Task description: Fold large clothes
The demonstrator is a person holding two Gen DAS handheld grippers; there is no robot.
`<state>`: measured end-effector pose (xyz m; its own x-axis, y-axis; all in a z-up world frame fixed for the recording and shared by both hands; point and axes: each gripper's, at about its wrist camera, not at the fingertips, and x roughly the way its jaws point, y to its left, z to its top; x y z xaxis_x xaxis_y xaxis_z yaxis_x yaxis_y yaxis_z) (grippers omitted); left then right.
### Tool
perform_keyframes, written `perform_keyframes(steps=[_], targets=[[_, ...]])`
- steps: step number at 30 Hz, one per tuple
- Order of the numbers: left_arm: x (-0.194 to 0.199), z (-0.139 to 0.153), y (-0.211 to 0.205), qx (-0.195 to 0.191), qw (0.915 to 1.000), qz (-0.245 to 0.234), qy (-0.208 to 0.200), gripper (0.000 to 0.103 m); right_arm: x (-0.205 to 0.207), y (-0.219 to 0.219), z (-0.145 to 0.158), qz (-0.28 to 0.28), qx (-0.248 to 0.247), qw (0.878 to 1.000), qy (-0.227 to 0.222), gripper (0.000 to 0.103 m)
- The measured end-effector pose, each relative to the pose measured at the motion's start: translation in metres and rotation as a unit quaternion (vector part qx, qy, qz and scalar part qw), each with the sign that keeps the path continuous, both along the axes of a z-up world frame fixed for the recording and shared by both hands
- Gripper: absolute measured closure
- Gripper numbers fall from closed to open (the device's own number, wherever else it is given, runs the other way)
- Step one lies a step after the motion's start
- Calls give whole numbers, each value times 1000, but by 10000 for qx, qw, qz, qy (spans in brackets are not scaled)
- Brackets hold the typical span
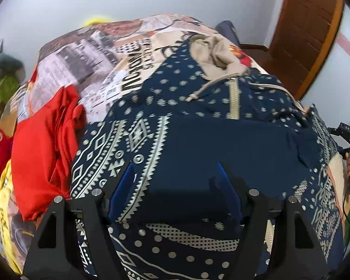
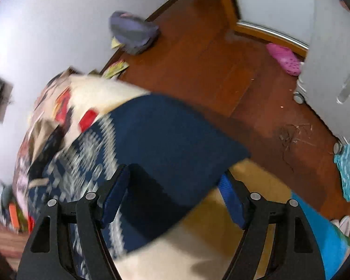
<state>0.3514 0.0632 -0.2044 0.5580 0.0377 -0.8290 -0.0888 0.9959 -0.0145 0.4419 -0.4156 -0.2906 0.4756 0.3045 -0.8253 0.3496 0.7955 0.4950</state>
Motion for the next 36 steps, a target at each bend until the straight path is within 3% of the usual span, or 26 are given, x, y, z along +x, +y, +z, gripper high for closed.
perform_keyframes(steps=[3,6,7,8,12,15,20,24,29,36], targets=[[-5,-1,8,-73,9998,158,-10,32,9,1,-2,-290,-66,9995,41,39],[-9,0,12,-55,9998,186,-6,32,14,7,11,-330,-303,9990,-19,67],[-11,1,13,-13,9998,183,-20,32,14,11,18,-246,-414,9988,-83,85],[-13,3,14,36,9998,177,-39,32,15,15,24,-170,-501,9985,-166,92],[-24,13,17,166,9995,173,-183,32,0,41,77,318,-1176,9876,-988,94],[-30,21,19,130,9994,174,-265,32,-14,64,120,659,-1348,9759,-1581,94],[-46,36,22,127,9988,144,-441,32,-38,112,182,1355,-1224,9546,-2352,95],[-59,45,26,222,9981,103,-569,32,-59,158,207,2032,-1001,9362,-2689,95],[-75,53,30,333,9973,11,-657,32,-72,222,188,2994,-949,9196,-2360,94],[-95,50,41,306,9979,-39,-561,32,-74,270,101,3562,-881,9260,-884,94]])
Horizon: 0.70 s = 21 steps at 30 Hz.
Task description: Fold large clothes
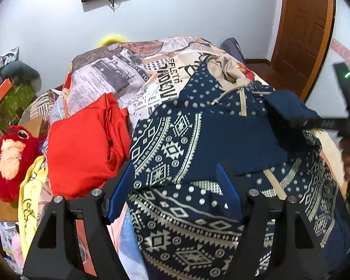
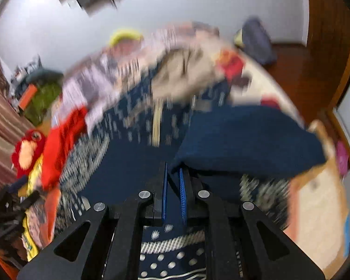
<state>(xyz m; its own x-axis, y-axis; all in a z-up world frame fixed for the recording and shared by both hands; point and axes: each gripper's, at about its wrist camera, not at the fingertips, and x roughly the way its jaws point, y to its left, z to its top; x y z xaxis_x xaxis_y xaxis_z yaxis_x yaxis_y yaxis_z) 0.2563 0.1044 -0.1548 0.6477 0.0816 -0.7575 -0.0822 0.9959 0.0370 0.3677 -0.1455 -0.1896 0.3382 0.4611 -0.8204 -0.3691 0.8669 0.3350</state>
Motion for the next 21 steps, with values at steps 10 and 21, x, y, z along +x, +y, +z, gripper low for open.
perform_keyframes(steps=[10,21], targets=[[-4,-8,-12,86,9996,-187,181,32,-23,-6,-25,236,-220,9938,1061,46],[34,19,-89,150,9952,-970,46,32,-36,-85,36,-350,-430,9977,-378,43]])
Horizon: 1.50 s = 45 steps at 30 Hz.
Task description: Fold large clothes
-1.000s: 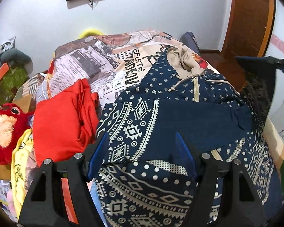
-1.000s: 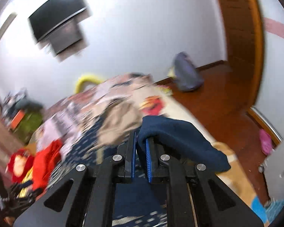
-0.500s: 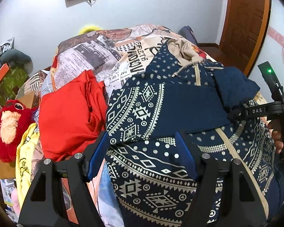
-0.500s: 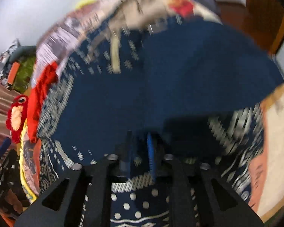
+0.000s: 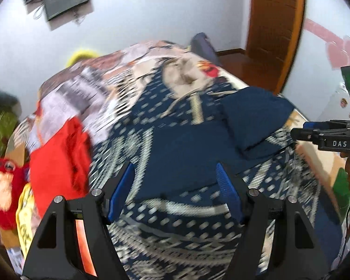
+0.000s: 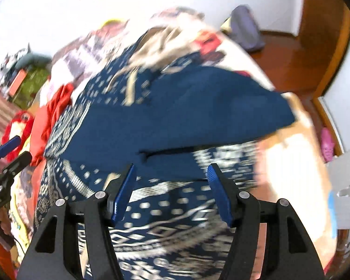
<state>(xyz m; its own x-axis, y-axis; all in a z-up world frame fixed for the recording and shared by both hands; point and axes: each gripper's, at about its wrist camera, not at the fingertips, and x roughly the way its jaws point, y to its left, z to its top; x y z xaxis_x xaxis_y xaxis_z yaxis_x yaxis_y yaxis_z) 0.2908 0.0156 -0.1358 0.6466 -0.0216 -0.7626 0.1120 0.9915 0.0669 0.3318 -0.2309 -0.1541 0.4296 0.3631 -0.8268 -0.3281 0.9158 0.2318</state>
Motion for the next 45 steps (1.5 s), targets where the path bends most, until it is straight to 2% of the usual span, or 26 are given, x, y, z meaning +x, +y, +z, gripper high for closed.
perform_keyframes(steps=[4,8,15,19,22,25,28,30,31,32,33,34,36,39,43,45], targets=[[23,4,-49,159,9987,-481,4,32,2,-37,6,-567,-57,9978,-336,37],[42,1,-105,437,9937,-1036,-29,32,2,-67,4,-949,-231,9939,-509,36],[81,-34,-187,860,9812,-1711,229,32,4,-102,-18,-1271,-247,9911,-311,36],[101,-64,-213,1068,9741,-1919,528,32,6,-112,-34,-1332,-193,9908,-108,36],[114,-83,-222,865,9728,-1972,857,32,4,-121,-42,-1310,-225,9911,-10,36],[125,-96,-227,846,9721,-1994,905,32,5,-123,-47,-1242,-260,9919,28,36],[136,-106,-230,812,9709,-2016,1006,48,7,-122,-53,-1223,-244,9922,73,36],[141,-108,-228,700,9715,-2017,1029,64,9,-120,-56,-1220,-189,9923,117,36],[143,-107,-226,606,9730,-1981,1015,68,9,-119,-57,-1213,-170,9924,135,36],[145,-105,-223,490,9747,-1937,998,79,9,-118,-57,-1203,-155,9925,135,36],[145,-101,-220,364,9760,-1906,988,90,10,-117,-58,-1198,-147,9926,131,36],[147,-97,-216,241,9775,-1855,972,95,10,-116,-58,-1186,-133,9928,127,36],[147,-86,-206,95,9819,-1690,850,97,11,-112,-57,-1154,-102,9932,119,36],[145,-60,-187,-392,9844,-1576,682,98,16,-104,-54,-1122,-44,9936,107,36],[131,-11,-146,-948,9871,-1269,230,98,21,-85,-46,-959,39,9954,16,36],[127,7,-124,-1098,9876,-1118,41,98,25,-73,-45,-844,33,9964,-1,36]])
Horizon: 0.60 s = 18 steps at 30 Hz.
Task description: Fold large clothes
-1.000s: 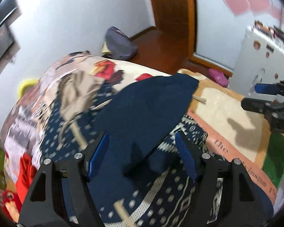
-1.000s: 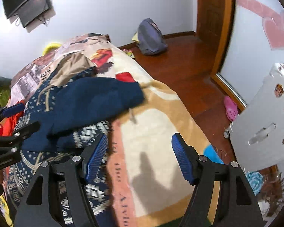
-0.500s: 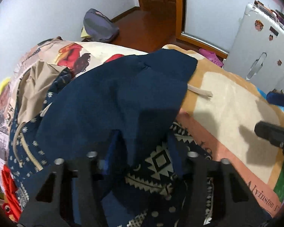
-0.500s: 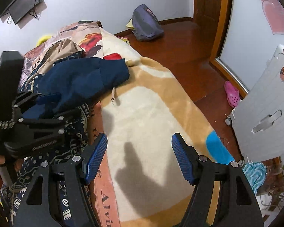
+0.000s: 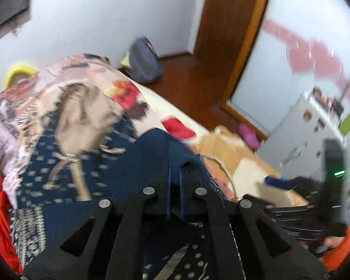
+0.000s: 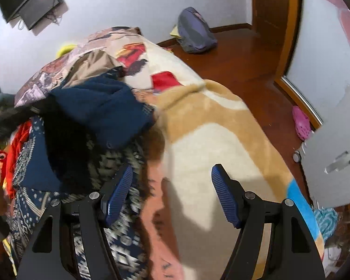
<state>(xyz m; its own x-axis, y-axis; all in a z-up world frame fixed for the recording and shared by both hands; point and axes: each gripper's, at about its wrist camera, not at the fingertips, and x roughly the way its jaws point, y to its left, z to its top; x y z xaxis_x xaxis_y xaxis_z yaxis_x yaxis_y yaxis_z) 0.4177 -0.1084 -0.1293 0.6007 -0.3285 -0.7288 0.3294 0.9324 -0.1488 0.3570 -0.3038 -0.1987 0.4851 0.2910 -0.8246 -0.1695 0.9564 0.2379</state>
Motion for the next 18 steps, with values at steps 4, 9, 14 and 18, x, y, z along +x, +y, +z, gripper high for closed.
perform_keyframes(steps=[4,9,14,18], targets=[[-19,27,57,-233,9986,439,-200,99,8,28,0,265,26,9996,-4,36],[-44,15,122,-136,9945,1035,-87,99,19,57,-18,433,-125,9986,263,36],[-65,-35,181,41,9849,1680,415,99,18,77,-49,632,-431,9952,615,36],[-80,-83,214,98,9756,1980,941,96,11,83,-46,785,-585,9941,470,32]])
